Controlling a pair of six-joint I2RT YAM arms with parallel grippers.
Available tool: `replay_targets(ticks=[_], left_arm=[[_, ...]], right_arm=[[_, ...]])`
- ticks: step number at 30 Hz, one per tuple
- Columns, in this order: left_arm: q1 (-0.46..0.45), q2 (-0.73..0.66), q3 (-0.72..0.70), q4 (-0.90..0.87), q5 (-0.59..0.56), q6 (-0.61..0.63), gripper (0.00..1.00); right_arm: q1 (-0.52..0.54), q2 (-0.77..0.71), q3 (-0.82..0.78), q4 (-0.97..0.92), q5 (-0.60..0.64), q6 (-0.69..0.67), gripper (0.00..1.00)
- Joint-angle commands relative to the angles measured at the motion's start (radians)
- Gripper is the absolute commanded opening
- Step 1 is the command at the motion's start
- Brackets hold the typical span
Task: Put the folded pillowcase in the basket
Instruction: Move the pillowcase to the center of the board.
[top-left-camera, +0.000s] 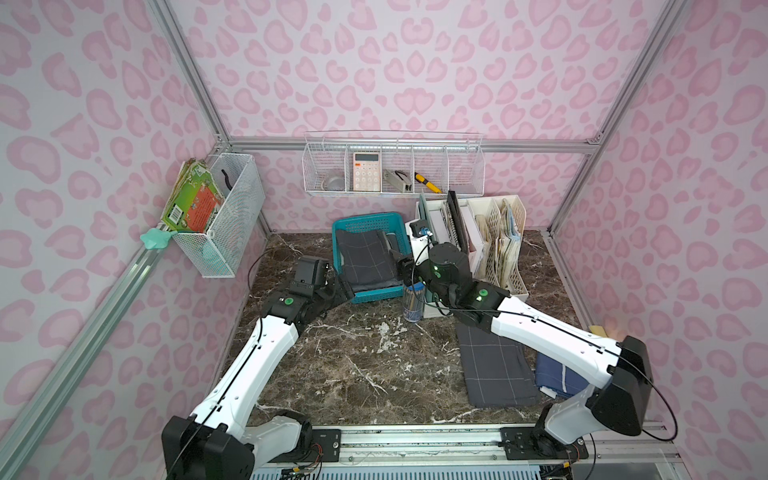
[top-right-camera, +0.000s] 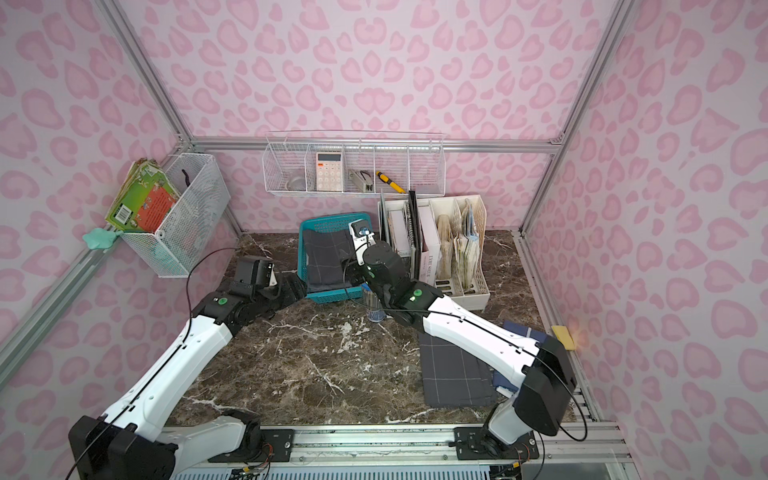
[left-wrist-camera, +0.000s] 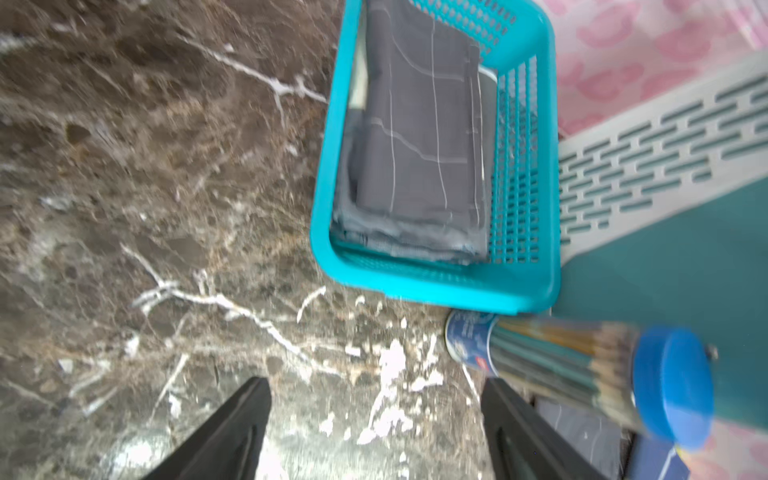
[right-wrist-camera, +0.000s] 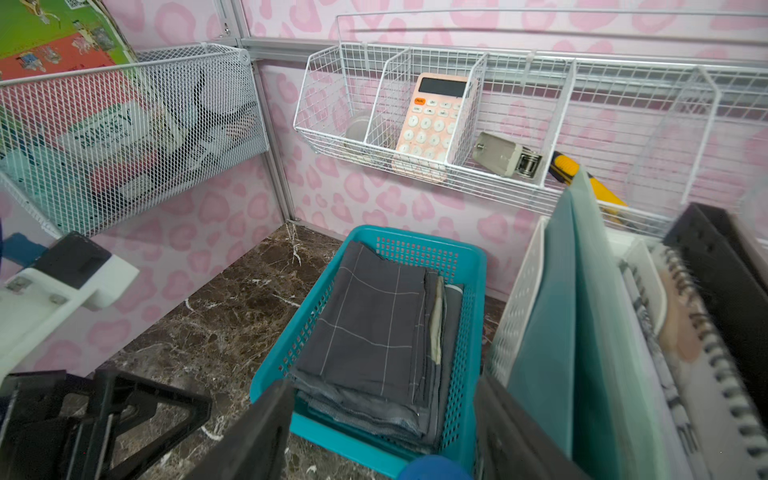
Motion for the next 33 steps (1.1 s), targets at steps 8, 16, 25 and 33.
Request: replay_targets(ticks=[8,16,25,33], left_arm=[[-0.175,-0.174,-0.188,-0.003,-0.099,-0.044,0.91],[-0.279,-0.250,-0.273,0.015,-0.164,-0.095,0.93],[-0.357,-0.285,-0.316,0.023,-0.218,-0.132,0.94],[-0.390,-0.286,-0.361,0.032,-0.235,-0.171,0.94]], right_arm=[[0.000,-0.288,-0.319,-0.070,0.067,0.144,0.73],[-0.001,-0.474,-0.514,-0.147,0.112,0.244,0.73],[-0.023,-0.604,-0.656,-0.232,0.122,0.351,0.73],[-0.081,-0.630,-0.778,-0.206,0.015,0.439,0.73]])
